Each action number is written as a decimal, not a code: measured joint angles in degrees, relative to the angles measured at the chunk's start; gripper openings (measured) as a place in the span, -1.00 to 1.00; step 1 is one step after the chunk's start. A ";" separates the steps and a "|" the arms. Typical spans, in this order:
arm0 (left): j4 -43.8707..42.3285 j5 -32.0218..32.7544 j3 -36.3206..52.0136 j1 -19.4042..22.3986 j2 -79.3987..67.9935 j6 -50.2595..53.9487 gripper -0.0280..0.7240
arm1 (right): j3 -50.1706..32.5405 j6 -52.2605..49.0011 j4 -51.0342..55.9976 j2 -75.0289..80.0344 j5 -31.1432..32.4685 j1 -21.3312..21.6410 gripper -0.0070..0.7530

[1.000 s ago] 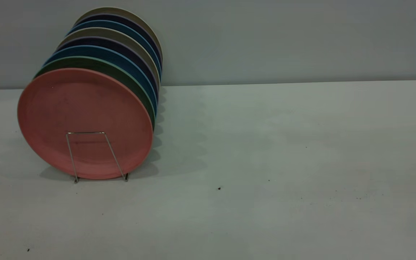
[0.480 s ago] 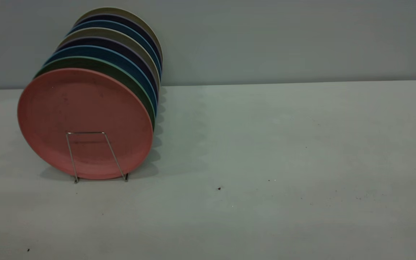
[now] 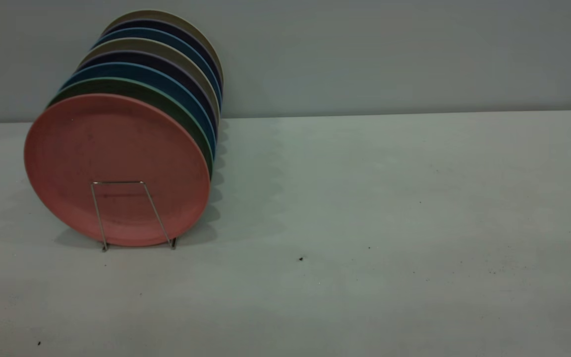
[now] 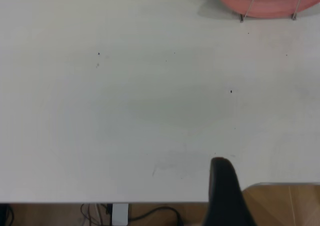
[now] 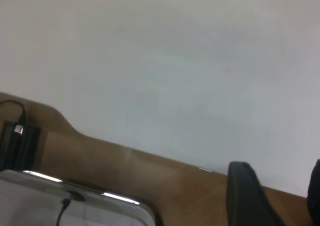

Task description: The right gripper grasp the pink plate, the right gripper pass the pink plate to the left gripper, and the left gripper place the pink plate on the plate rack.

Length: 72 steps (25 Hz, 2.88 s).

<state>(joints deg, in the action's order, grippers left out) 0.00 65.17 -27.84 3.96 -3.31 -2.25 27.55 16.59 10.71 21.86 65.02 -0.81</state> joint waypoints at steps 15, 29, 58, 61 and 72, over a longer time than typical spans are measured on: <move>0.00 0.00 0.00 0.00 0.00 0.22 0.41 | 0.00 -0.07 0.75 0.00 -0.06 -0.30 -0.16; 0.00 0.00 0.00 -0.12 4.57 0.22 0.41 | 0.00 -0.07 1.63 -16.61 0.20 -1.21 -0.16; 0.00 0.00 0.00 -0.94 4.57 0.22 0.41 | 0.00 -5.65 -2.67 -22.91 0.69 -1.06 -0.16; 0.00 0.00 0.00 -0.94 4.57 0.22 0.41 | -0.04 -10.10 -6.32 -22.91 0.58 -1.06 -0.16; 0.00 0.00 0.00 -0.94 4.57 0.22 0.41 | -0.04 -12.15 -8.38 -22.91 0.57 -1.06 -0.16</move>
<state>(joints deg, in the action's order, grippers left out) 0.00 65.16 -27.84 3.02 1.25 -2.03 27.50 4.44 2.33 -1.06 65.59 -1.88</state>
